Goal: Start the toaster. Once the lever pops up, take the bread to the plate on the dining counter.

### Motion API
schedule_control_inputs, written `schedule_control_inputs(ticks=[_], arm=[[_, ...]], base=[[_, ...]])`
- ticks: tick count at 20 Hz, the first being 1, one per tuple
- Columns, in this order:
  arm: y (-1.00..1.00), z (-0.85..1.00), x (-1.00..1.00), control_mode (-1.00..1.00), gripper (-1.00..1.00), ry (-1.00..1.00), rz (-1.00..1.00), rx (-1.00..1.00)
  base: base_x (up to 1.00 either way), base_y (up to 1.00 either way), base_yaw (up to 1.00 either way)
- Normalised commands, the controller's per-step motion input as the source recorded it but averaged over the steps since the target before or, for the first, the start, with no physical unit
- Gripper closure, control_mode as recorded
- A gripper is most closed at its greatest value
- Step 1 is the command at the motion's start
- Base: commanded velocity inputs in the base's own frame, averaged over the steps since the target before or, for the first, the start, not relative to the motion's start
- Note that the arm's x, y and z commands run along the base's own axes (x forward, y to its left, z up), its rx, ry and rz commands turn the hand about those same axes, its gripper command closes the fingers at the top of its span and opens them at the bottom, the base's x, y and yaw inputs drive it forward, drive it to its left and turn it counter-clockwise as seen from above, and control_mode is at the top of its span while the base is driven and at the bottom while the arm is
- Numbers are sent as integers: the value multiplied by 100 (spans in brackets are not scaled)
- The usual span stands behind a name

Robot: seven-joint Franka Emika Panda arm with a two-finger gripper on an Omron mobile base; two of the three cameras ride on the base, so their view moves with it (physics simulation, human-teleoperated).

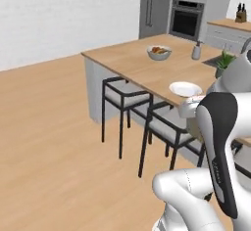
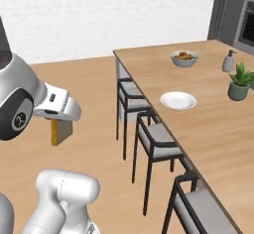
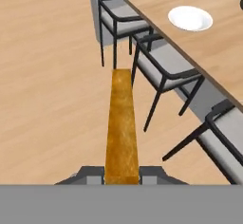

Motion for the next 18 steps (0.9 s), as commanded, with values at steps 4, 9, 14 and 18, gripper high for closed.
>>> schedule_control_inputs(ticks=[4,9,14,18], arm=[[0,0,0,100,100,0,0,0],[0,0,0,100,100,0,0,0],[0,0,0,100,100,0,0,0],[0,0,0,100,100,0,0,0]], base=[[89,54,-39],[71,55,-47],[46,47,-65],[45,48,-68]])
